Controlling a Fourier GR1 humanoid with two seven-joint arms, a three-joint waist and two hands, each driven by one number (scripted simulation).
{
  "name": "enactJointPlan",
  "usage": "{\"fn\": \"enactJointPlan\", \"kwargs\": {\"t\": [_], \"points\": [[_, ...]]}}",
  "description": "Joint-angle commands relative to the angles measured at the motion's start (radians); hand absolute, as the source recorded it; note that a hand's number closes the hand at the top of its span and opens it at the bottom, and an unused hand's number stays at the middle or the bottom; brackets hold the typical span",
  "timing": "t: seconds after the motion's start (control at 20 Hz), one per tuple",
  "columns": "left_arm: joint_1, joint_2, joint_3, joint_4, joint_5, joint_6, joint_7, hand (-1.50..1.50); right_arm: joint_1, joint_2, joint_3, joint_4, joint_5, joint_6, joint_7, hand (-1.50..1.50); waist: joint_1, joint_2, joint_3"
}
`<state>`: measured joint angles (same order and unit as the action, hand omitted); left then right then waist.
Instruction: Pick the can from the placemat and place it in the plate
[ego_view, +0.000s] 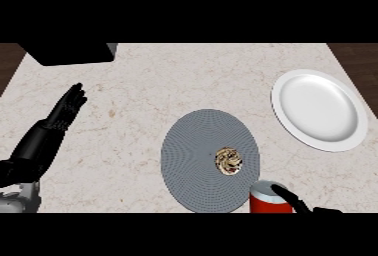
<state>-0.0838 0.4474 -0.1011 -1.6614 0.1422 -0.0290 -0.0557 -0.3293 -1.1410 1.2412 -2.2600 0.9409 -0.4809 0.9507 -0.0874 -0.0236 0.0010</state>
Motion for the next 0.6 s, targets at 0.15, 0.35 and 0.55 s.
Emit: {"fn": "enactJointPlan", "kwargs": {"t": [0.15, 0.35, 0.55], "points": [[-0.055, -0.040, -0.034, 0.028, -0.042, 0.009, 0.016, 0.00, 0.192, -0.261, -0.137, -0.048, 0.080, -0.274, 0.046, 1.50, 0.036, 0.017, 0.001], [-0.043, -0.055, -0.033, 0.049, -0.043, -0.018, -0.046, 0.00, 0.237, -0.227, -0.210, 0.078, -0.006, -0.384, -0.004, 1.50, 0.065, 0.023, 0.001], [-0.076, -0.054, -0.020, 0.060, -0.031, -0.039, -0.034, 0.00, 0.212, -0.239, -0.314, 0.154, -0.200, -0.467, -0.122, 1.50, 0.086, 0.030, 0.001]]}}
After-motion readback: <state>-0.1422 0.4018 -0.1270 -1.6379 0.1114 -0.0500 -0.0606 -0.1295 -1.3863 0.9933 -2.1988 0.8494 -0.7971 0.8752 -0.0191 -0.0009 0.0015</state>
